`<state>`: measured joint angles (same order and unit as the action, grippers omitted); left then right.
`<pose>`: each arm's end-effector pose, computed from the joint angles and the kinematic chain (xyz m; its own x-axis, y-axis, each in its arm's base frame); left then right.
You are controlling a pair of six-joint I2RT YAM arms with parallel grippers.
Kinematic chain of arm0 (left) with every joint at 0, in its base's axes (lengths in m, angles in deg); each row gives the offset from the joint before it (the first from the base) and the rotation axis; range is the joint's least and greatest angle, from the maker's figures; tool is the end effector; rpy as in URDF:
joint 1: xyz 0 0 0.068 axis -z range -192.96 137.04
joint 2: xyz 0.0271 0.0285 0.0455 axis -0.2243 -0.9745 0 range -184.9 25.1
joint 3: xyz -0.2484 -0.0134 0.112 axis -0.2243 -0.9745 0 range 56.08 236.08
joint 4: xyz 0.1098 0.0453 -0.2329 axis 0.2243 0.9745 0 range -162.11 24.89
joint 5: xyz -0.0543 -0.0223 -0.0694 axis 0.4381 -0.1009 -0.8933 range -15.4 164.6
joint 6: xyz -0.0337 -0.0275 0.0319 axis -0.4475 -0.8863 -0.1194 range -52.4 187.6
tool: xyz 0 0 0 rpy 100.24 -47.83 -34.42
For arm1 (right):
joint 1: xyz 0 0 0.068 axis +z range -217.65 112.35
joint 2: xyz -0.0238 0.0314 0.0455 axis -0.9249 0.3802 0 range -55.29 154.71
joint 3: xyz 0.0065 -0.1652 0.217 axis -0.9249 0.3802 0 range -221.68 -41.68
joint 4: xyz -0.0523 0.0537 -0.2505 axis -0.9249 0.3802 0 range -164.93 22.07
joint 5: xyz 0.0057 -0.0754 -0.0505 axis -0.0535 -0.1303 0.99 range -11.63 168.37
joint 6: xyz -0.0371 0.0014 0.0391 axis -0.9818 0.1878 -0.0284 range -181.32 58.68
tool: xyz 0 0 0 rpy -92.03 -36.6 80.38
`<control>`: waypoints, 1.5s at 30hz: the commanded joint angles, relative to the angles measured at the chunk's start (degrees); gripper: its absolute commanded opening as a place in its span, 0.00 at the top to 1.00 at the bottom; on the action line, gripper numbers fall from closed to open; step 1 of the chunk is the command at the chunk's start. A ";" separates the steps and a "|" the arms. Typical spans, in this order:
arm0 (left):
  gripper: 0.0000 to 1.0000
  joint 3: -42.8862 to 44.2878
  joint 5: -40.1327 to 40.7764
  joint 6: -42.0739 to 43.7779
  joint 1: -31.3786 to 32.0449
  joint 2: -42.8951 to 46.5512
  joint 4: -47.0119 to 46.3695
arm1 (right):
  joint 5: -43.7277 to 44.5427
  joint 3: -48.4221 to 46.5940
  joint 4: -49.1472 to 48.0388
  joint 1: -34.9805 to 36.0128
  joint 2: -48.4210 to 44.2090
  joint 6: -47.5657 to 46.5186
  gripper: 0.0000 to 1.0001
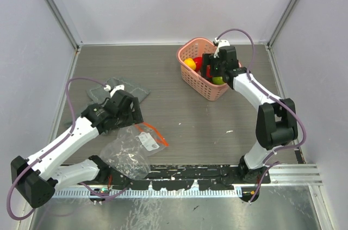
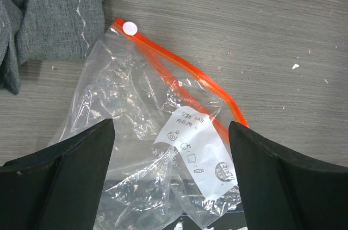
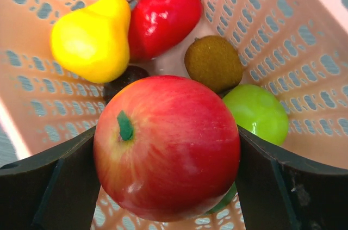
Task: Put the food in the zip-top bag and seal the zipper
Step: Place the fake fruit in the bin.
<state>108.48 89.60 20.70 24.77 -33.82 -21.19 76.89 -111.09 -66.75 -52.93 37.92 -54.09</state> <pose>0.1577 -0.1104 0.2800 -0.8066 -0.2675 -0.5272 -0.1580 0.9569 -0.2438 0.3635 0.0965 0.2750 -0.5428 -0.0127 -0.8398 -0.2087 0.9706 0.1203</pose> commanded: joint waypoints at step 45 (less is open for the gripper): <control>0.09 -7.49 -4.92 -1.06 -2.76 -0.81 -6.85 | -23.57 7.88 1.88 22.19 -10.75 14.62 0.05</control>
<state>101.62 85.32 20.40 22.48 -35.43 -25.30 58.12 -105.88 -57.81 -33.70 25.28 -45.00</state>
